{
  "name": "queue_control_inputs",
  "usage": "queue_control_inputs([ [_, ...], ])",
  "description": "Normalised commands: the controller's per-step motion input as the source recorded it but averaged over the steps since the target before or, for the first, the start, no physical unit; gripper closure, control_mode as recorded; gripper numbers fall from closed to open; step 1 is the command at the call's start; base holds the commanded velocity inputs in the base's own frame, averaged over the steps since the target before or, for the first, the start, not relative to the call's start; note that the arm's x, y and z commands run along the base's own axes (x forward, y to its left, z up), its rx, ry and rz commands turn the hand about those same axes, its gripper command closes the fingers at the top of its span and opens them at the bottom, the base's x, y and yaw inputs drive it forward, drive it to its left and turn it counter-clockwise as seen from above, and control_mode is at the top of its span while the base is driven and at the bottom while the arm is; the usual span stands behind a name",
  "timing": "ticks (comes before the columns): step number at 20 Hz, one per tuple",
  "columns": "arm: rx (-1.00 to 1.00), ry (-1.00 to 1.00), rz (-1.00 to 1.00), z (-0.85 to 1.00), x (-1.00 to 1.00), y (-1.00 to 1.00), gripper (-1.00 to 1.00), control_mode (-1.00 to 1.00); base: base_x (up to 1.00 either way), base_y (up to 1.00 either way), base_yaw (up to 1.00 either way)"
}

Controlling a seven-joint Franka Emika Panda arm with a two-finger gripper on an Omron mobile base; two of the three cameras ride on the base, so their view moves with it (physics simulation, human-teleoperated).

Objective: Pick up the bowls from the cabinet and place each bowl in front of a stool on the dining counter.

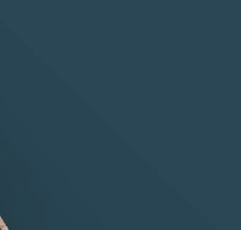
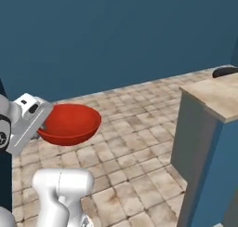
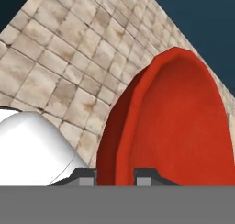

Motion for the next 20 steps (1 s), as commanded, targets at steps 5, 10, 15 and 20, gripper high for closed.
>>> queue_control_inputs([
  [5, 0.0, 0.0, 0.0, 0.0, 0.0, 0.0, 1.0, 1.0, 1.0, 1.0, -0.43],
  [10, 0.0, 0.0, 0.0, 0.0, 0.0, 0.0, 1.0, 1.0, 1.0, 1.0, -0.49],
  [15, 0.0, 0.0, 0.0, 0.0, 0.0, 0.0, 1.0, 1.0, 1.0, 1.0, -0.54],
  [20, 0.0, 0.0, 0.0, 0.0, 0.0, 0.0, 1.0, 1.0, 1.0, 0.99, -0.56],
])
